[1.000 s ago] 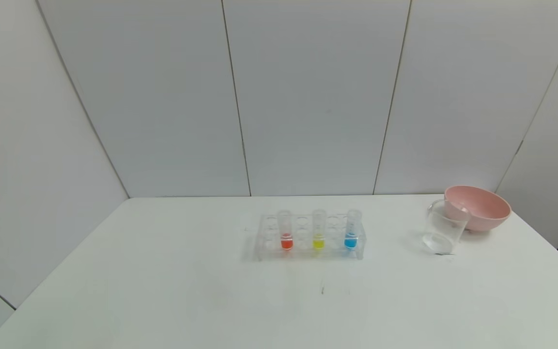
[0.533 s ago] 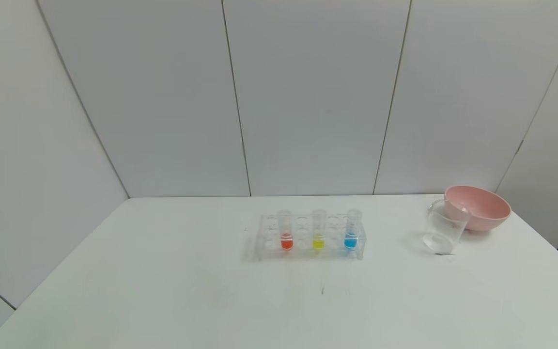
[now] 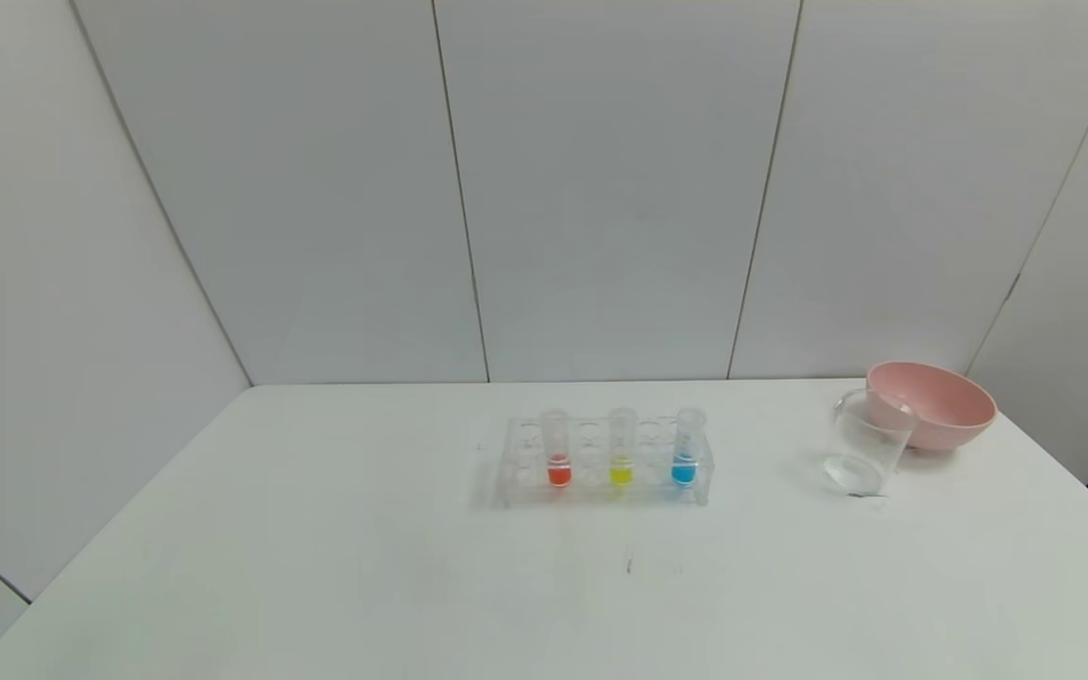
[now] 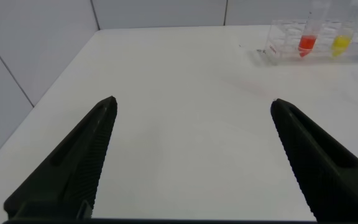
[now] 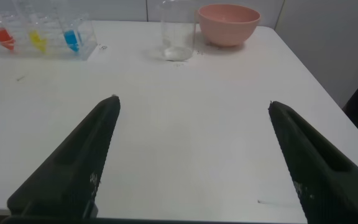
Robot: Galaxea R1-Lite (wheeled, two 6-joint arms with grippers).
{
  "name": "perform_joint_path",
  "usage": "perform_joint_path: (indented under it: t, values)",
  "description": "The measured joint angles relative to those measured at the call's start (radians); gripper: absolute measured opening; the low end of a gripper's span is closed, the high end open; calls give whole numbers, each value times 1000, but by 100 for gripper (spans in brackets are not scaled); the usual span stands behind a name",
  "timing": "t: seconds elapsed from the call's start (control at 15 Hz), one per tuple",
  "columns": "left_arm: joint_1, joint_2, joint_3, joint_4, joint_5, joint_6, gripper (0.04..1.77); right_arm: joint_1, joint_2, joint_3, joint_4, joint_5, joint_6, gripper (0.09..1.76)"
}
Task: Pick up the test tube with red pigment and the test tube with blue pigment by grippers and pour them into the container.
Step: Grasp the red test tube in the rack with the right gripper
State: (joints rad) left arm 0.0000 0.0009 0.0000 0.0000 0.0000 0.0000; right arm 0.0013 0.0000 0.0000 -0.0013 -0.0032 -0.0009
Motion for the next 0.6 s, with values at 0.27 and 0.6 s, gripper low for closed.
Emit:
perform_joint_path:
  t: [0.27,0.6]
  values:
    - [0,0,0,0,0,0,176,0,0,0,-5,0,5,171]
    - [0,0,0,0,0,0,176,0,7,-56,-1,-1,3,171]
